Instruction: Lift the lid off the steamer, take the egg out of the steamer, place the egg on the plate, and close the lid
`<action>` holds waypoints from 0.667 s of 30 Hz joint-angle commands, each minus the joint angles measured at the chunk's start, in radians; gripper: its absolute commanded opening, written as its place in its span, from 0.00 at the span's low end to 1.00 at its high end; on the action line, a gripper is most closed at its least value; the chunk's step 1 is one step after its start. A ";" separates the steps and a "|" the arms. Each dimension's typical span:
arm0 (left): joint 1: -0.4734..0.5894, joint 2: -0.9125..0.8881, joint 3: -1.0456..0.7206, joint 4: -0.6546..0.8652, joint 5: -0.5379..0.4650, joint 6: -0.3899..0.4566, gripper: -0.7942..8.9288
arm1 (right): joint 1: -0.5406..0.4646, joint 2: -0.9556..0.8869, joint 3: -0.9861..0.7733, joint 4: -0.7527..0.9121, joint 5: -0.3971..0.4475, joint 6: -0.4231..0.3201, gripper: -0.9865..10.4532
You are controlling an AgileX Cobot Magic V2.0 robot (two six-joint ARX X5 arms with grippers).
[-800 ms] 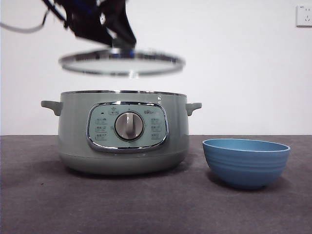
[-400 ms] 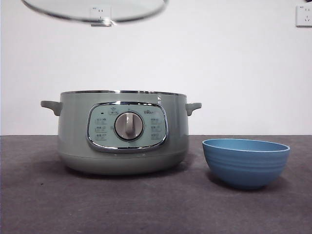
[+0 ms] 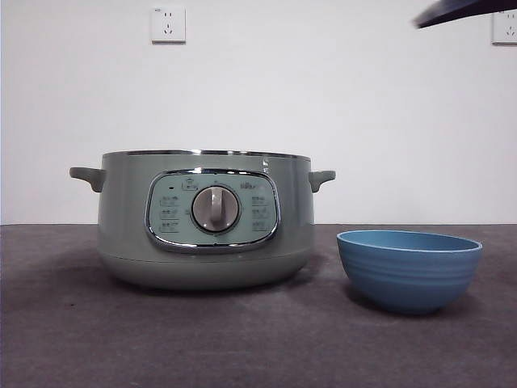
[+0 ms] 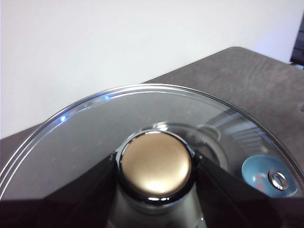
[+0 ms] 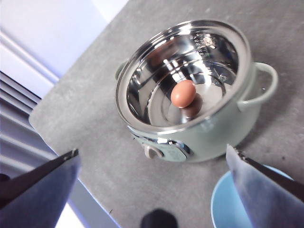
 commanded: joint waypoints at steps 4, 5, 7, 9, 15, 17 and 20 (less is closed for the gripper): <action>-0.003 -0.113 0.014 -0.045 -0.031 -0.025 0.07 | 0.163 0.201 0.169 0.008 0.161 0.016 0.55; -0.003 -0.126 0.014 -0.056 -0.037 -0.025 0.07 | 0.186 0.236 0.199 0.006 0.187 0.017 0.55; -0.003 -0.148 0.014 -0.080 -0.053 -0.025 0.07 | 0.229 0.319 0.271 -0.003 0.232 0.016 0.55; -0.003 -0.164 0.014 -0.101 -0.056 -0.025 0.07 | 0.263 0.397 0.342 -0.024 0.270 0.014 0.55; -0.003 -0.182 0.014 -0.142 -0.074 -0.025 0.07 | 0.332 0.629 0.533 -0.063 0.389 0.006 0.55; -0.003 -0.182 0.014 -0.153 -0.074 -0.025 0.07 | 0.340 0.708 0.581 -0.061 0.401 0.006 0.55; -0.003 -0.182 0.014 -0.156 -0.074 -0.025 0.07 | 0.345 0.830 0.623 -0.043 0.443 0.006 0.55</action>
